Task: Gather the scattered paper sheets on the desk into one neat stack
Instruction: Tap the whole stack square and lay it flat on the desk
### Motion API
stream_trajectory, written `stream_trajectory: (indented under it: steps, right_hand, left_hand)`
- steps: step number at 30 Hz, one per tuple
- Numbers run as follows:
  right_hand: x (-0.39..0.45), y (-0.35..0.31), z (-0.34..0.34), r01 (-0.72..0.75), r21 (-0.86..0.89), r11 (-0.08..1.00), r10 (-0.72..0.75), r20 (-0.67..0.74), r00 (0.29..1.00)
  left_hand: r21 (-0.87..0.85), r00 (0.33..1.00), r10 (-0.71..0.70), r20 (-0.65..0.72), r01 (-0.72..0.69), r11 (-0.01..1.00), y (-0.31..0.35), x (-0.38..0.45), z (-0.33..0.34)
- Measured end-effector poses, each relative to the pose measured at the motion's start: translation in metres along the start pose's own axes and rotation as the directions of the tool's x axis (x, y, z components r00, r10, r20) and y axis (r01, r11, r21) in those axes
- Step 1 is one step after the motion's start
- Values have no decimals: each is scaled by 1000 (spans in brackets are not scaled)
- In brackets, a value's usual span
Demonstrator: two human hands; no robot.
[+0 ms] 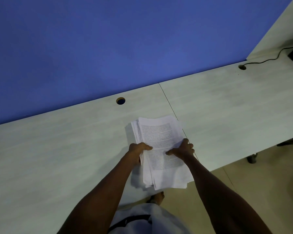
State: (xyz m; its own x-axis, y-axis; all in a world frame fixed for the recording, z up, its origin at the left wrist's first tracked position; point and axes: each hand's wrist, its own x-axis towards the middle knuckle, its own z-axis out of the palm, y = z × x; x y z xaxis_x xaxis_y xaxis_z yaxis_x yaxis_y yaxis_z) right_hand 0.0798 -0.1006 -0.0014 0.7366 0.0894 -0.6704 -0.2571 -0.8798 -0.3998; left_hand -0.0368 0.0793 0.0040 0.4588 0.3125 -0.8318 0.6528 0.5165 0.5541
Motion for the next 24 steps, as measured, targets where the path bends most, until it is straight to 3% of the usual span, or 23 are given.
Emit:
stream_trajectory:
  steps: [3,7,10,13,14,16,19,21,24]
  right_hand:
    - [-7,3,4,4,93,996,-5,19,1000]
    - [-22,6,3,50,461,886,-134,153,979]
    - [-49,-10,4,59,675,736,-360,315,878]
    - [-79,-52,22,94,729,678,-516,381,768]
    - [-89,-70,36,130,727,674,-534,358,766]
    - [-107,-109,70,237,706,667,-519,212,828]
    - [-147,-167,120,390,666,636,-501,-28,865]
    - [-171,-198,149,465,650,601,-527,-115,842]
    - [-194,-224,180,523,649,552,-571,-163,805]
  left_hand:
    - [65,993,58,105,-65,996,14,-8,-10]
    - [57,948,167,271,-189,980,35,-29,-44]
    - [-12,896,182,405,-194,981,46,-44,-91]
    - [-68,859,247,449,-243,968,48,-57,-147]
    - [-61,872,288,395,-288,956,47,-62,-164]
    - [-31,905,382,189,-383,923,45,-73,-194]
    - [-82,864,496,-88,-502,861,42,-88,-240]
    - [-135,812,555,-178,-579,804,43,-99,-277]
    - [-140,751,631,-192,-658,740,46,-119,-326]
